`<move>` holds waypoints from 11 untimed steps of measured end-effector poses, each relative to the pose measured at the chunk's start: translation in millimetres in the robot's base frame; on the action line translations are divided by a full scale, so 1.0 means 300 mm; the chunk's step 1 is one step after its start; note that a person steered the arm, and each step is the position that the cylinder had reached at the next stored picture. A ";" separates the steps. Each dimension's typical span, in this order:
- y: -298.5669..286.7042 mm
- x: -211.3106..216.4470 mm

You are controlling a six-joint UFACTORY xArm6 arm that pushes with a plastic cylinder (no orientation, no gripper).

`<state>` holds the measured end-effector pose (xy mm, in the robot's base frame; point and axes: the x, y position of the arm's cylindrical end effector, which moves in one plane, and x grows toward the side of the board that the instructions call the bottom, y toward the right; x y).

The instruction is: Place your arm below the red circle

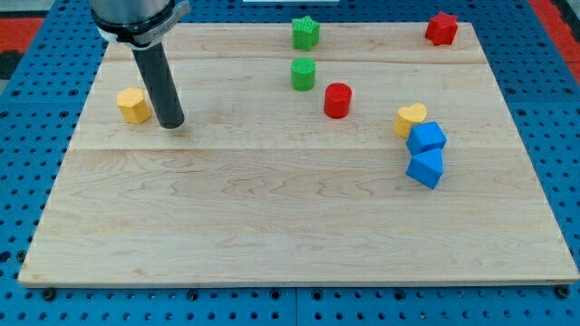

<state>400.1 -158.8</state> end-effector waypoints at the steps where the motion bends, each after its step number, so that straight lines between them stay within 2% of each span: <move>1: 0.000 0.000; 3: 0.133 0.007; 7: 0.458 0.141; 11: 0.696 0.154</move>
